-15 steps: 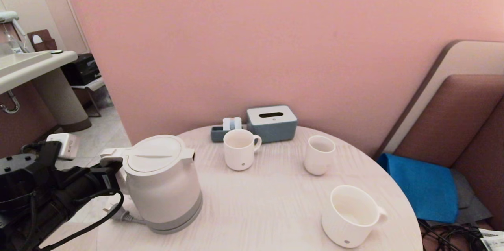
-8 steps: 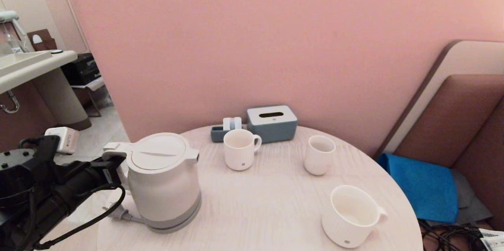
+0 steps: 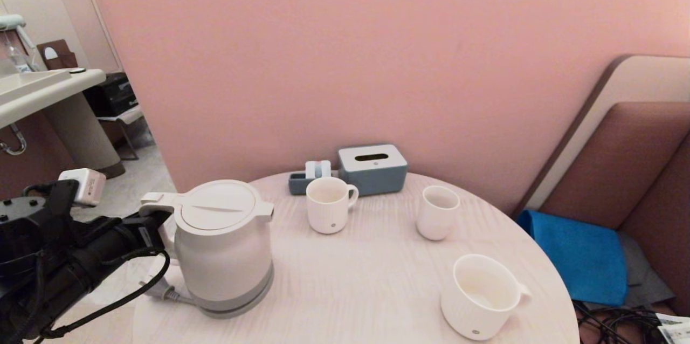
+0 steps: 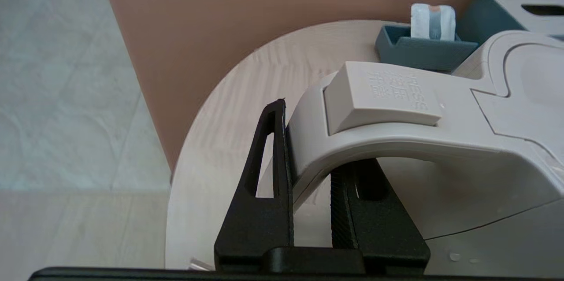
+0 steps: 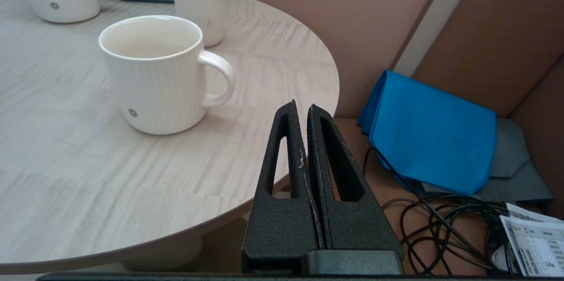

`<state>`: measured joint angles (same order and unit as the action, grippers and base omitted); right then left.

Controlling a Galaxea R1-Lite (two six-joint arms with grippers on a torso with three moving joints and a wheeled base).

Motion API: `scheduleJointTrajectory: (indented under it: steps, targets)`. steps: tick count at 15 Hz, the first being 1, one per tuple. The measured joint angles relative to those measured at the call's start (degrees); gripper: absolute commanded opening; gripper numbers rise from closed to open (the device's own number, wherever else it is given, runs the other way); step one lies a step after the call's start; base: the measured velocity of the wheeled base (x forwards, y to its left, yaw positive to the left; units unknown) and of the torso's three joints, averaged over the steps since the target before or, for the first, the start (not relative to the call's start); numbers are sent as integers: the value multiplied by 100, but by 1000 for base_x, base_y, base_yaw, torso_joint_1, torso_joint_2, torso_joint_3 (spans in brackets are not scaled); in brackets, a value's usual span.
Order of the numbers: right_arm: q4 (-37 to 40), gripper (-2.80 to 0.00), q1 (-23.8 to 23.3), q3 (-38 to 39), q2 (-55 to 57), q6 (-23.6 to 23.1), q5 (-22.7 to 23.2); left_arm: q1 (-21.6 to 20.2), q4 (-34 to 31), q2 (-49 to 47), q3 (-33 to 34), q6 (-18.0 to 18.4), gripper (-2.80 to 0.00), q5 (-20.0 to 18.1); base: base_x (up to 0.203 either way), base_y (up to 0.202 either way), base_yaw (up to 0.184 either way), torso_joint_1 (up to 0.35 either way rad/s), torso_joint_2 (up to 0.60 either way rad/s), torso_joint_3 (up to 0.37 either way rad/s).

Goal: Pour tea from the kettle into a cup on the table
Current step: Pick up the kettle, then pour water into the cup

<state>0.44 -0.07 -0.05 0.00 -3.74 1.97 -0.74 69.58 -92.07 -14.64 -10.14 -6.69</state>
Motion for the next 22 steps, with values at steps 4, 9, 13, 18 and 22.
scheduleJointTrajectory:
  steps: [4,9,13,18,22]
  targets:
    - [-1,-280,0,0,-1,0,0,68,-202,192,-225,-47,-280,9,0,0,0,0,0,0]
    - [0,-280,-2,0,-2,0,2,371,-608,339,-464,-42,-280,261,0,0,0,0,0,0]
    - [0,-280,0,-2,-2,-2,2,982,-1651,749,-1005,-49,-280,630,0,0,0,0,0,0]
    - [0,-280,0,0,0,0,2,1743,-1920,919,-1267,-36,-280,1068,0,0,0,0,0,0]
    - [0,-280,0,0,-1,-7,2,2362,-2319,923,-1570,57,-280,1378,0,0,0,0,0,0]
